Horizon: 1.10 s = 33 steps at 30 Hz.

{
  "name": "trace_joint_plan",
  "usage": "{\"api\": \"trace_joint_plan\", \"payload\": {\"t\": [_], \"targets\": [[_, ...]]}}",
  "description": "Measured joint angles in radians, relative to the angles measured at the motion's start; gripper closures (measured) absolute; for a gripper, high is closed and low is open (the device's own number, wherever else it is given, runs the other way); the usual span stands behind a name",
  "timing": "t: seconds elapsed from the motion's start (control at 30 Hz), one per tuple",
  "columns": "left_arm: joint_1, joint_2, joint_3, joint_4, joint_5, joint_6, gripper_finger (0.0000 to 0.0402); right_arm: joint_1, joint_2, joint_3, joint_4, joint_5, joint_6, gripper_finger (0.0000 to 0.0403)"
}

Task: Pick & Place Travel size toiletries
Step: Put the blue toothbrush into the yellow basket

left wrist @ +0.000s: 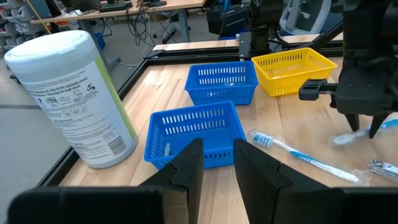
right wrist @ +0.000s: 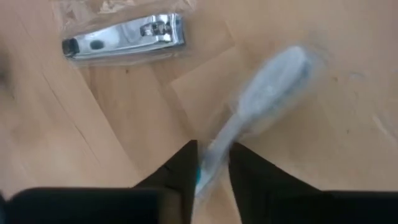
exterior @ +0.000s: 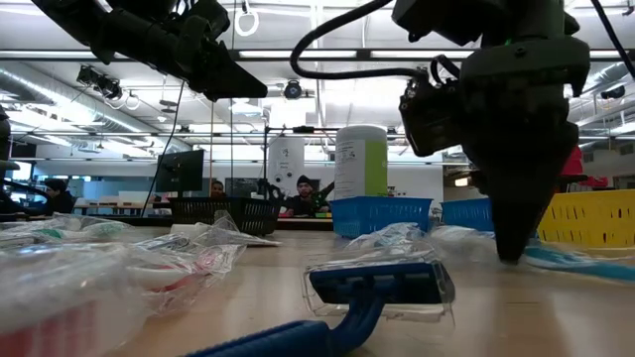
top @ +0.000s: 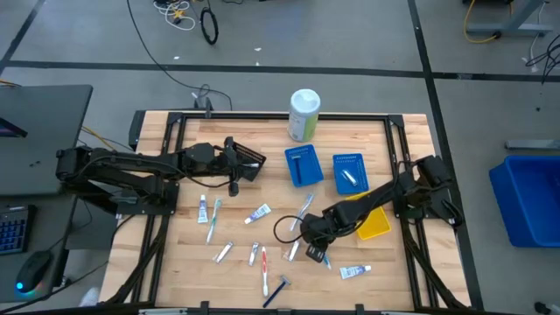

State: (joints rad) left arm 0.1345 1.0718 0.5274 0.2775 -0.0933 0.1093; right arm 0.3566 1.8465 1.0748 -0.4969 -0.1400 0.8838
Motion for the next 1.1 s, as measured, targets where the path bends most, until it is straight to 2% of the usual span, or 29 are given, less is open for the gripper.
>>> {"api": "trace_joint_plan", "payload": {"t": [0.17, 0.3, 0.4, 0.6, 0.73, 0.87, 1.1], "targets": [[0.000, 0.000, 0.000, -0.001, 0.000, 0.000, 0.0305, -0.033, -0.008, -0.001, -0.006, -0.132, 0.002, 0.0365], [0.000, 0.000, 0.000, -0.001, 0.000, 0.000, 0.0305, -0.052, -0.035, 0.017, -0.086, -0.150, -0.009, 0.0376], [0.000, 0.000, 0.000, -0.004, 0.000, 0.000, 0.0305, -0.063, -0.061, 0.078, -0.252, -0.142, -0.045, 0.0376], [0.000, 0.000, 0.000, -0.004, -0.001, 0.001, 0.0305, -0.067, -0.118, 0.230, -0.723, -0.094, -0.049, 0.0377], [0.000, 0.000, 0.000, -0.003, -0.001, 0.002, 0.0305, -0.052, -0.159, 0.248, -0.948, -0.081, -0.001, 0.0377], [0.000, 0.000, 0.000, -0.004, -0.001, 0.002, 0.0305, -0.041, -0.179, 0.190, -0.993, -0.066, 0.028, 0.0377], [0.000, 0.000, 0.000, -0.003, 0.000, 0.002, 0.0305, -0.058, -0.179, 0.050, -0.948, 0.002, 0.017, 0.0370]]}}
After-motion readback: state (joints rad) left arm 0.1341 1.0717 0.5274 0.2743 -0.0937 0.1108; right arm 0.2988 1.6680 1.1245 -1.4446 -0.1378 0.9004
